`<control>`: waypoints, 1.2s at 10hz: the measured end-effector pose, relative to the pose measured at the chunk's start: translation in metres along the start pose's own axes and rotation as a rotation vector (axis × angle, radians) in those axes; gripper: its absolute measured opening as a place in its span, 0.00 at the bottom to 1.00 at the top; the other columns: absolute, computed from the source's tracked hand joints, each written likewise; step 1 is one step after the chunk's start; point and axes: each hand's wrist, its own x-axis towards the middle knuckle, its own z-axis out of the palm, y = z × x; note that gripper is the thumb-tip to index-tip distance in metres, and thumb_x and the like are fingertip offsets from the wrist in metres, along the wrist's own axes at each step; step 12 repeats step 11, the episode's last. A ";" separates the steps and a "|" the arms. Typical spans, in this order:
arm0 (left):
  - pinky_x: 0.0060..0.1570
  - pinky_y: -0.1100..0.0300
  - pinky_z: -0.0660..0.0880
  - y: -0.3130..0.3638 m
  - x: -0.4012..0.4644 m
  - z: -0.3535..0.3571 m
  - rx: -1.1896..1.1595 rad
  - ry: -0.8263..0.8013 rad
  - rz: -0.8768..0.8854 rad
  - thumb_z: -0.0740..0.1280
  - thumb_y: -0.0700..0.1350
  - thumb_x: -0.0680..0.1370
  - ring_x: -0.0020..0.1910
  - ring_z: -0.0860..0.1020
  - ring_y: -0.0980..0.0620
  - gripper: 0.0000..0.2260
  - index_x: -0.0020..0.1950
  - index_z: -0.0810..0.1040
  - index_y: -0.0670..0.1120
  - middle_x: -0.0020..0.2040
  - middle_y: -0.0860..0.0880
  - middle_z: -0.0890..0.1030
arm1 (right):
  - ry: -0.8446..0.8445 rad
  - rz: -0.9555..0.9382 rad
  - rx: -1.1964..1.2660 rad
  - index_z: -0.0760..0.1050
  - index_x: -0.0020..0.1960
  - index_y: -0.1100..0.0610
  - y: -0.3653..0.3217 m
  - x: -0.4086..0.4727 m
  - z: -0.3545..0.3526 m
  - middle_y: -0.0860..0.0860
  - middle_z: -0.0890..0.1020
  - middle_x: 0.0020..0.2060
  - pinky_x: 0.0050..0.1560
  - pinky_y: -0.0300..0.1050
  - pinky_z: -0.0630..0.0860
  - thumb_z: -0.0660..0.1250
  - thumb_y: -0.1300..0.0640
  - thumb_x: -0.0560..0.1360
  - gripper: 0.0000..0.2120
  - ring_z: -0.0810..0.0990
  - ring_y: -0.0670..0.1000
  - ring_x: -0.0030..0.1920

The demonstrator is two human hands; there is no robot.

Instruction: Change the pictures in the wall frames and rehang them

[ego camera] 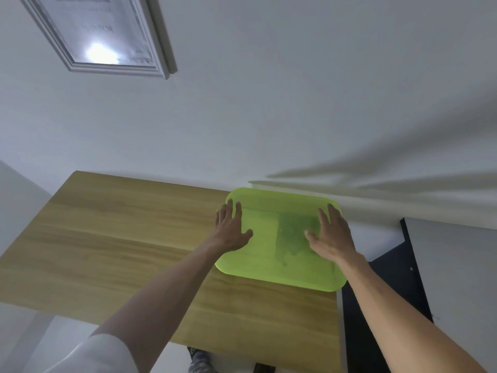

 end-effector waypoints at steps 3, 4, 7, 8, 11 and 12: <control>0.77 0.49 0.36 -0.012 0.008 0.053 0.218 0.138 0.102 0.38 0.67 0.78 0.76 0.29 0.49 0.37 0.79 0.35 0.44 0.78 0.45 0.32 | 0.109 0.012 -0.131 0.36 0.80 0.52 0.002 0.003 0.063 0.53 0.34 0.78 0.77 0.56 0.34 0.31 0.36 0.78 0.35 0.31 0.52 0.78; 0.77 0.49 0.36 -0.011 0.017 0.052 0.229 0.154 0.099 0.39 0.67 0.79 0.76 0.29 0.50 0.37 0.79 0.35 0.44 0.78 0.45 0.31 | 0.148 0.007 -0.148 0.37 0.80 0.52 0.003 0.015 0.064 0.53 0.35 0.79 0.78 0.56 0.36 0.30 0.36 0.78 0.35 0.32 0.52 0.78; 0.77 0.48 0.36 -0.014 0.027 0.048 0.262 0.134 0.119 0.38 0.66 0.79 0.75 0.28 0.49 0.37 0.78 0.34 0.43 0.78 0.44 0.30 | 0.154 0.030 -0.148 0.36 0.80 0.53 -0.001 0.022 0.064 0.54 0.35 0.79 0.78 0.57 0.36 0.32 0.37 0.80 0.34 0.32 0.53 0.78; 0.76 0.47 0.35 -0.011 0.029 0.043 0.277 0.087 0.097 0.33 0.67 0.76 0.75 0.28 0.48 0.39 0.78 0.34 0.42 0.77 0.43 0.31 | 0.140 0.027 -0.147 0.36 0.80 0.53 -0.001 0.022 0.061 0.54 0.35 0.79 0.78 0.57 0.35 0.32 0.37 0.79 0.34 0.32 0.53 0.78; 0.75 0.51 0.31 -0.001 0.022 0.014 -0.025 0.017 0.122 0.46 0.65 0.81 0.76 0.31 0.51 0.37 0.79 0.38 0.43 0.79 0.46 0.34 | 0.035 -0.057 0.000 0.30 0.79 0.51 0.001 0.018 0.048 0.52 0.28 0.76 0.77 0.58 0.33 0.38 0.34 0.79 0.36 0.26 0.51 0.76; 0.75 0.51 0.31 -0.001 0.022 0.014 -0.025 0.017 0.122 0.46 0.65 0.81 0.76 0.31 0.51 0.37 0.79 0.38 0.43 0.79 0.46 0.34 | 0.035 -0.057 0.000 0.30 0.79 0.51 0.001 0.018 0.048 0.52 0.28 0.76 0.77 0.58 0.33 0.38 0.34 0.79 0.36 0.26 0.51 0.76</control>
